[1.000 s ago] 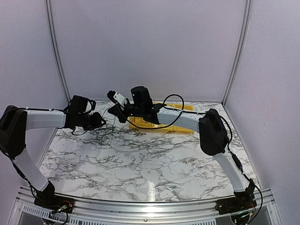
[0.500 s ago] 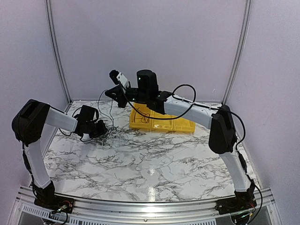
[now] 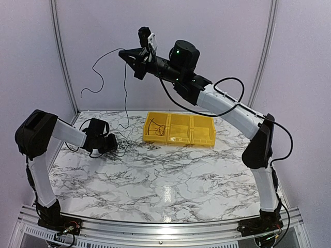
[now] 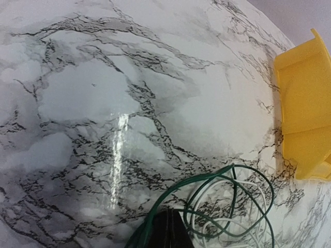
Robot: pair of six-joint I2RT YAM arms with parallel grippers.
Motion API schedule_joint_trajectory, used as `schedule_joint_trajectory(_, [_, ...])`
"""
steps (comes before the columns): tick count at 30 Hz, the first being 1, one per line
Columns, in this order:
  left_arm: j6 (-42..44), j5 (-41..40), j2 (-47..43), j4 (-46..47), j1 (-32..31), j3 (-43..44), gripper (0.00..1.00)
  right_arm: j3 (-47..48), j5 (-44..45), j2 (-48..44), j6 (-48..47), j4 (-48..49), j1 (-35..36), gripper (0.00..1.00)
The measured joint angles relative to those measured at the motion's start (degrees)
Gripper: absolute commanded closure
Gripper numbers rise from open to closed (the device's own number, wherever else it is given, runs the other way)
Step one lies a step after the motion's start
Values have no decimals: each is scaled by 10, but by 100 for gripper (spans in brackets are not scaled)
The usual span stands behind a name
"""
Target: Untangle the cables
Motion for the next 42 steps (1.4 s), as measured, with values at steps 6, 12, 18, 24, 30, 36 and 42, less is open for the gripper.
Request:
schedule_joint_trajectory(6, [7,-47,-119,-19,0,-75,61,-18,-3,-16,-2,6,0,100])
schedule_joint_trajectory(12, [18,-92,-306,-33,0,-112,56,-47,-3,2,-2,-10,0,100])
schedule_joint_trajectory(18, [63,-38,-437,-26,-3,-181,48,-49,5,23,0,-12,0,100])
schedule_joint_trajectory(24, [103,37,-448,-17,-29,-190,46,-49,12,45,2,-13,0,100])
schedule_joint_trajectory(30, [114,95,-373,15,-60,-146,47,-49,17,50,2,-12,0,100])
schedule_joint_trajectory(36, [112,104,-283,69,-71,-96,66,-49,16,50,10,-10,5,100])
schedule_joint_trajectory(42, [104,99,-164,117,-71,-39,95,-46,14,50,16,-10,10,100])
